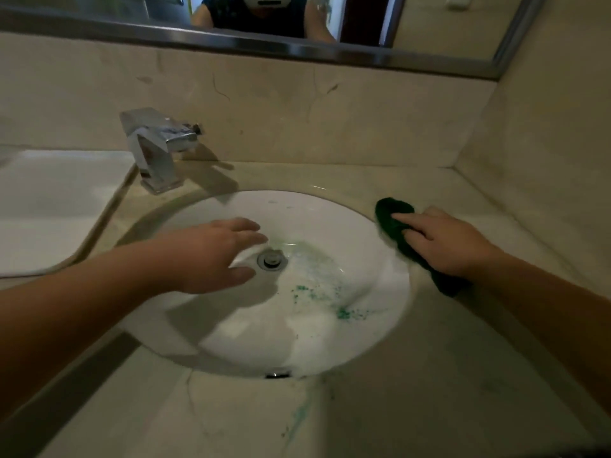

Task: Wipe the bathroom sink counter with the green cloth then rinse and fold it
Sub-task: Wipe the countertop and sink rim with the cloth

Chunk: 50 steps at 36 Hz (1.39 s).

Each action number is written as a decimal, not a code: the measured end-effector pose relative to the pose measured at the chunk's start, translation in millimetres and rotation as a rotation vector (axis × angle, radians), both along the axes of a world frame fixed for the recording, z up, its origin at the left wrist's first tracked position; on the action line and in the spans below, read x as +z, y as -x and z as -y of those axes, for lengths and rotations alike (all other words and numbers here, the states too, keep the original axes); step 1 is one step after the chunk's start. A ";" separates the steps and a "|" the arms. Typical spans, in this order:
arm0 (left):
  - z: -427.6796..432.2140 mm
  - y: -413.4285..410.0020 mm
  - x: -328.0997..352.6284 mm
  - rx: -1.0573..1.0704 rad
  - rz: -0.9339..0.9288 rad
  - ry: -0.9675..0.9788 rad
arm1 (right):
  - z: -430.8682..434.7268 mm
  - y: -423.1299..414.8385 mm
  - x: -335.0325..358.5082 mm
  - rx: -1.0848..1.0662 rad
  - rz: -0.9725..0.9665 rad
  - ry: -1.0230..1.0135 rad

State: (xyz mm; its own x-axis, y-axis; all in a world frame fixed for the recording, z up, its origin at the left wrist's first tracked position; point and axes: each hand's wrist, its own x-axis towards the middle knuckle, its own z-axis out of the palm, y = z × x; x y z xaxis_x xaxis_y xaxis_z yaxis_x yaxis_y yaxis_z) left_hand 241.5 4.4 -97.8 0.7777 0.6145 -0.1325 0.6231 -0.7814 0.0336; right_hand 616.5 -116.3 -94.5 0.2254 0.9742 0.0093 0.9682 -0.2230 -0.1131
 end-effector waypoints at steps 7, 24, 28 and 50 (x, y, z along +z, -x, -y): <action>72.6 -21.1 2.5 -0.157 0.042 0.137 | 62.9 18.3 49.8 0.154 -0.130 -0.214; 113.5 -26.0 -10.1 -0.122 0.005 0.178 | 74.0 48.8 5.6 -0.046 0.136 -0.018; 119.5 -20.0 0.6 -0.110 0.002 0.118 | 56.5 85.5 26.4 0.188 -0.062 -0.099; 190.0 46.1 9.0 -0.068 -0.056 0.082 | 155.0 94.1 3.8 0.549 -0.110 0.087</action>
State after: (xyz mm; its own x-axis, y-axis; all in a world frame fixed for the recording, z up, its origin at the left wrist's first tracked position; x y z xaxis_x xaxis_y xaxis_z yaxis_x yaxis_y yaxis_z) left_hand 195.4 -185.6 -88.8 0.8071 0.5462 -0.2242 0.5717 -0.8178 0.0655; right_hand 522.4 -271.2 -90.8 -0.3195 0.9450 -0.0708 0.9284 0.2971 -0.2234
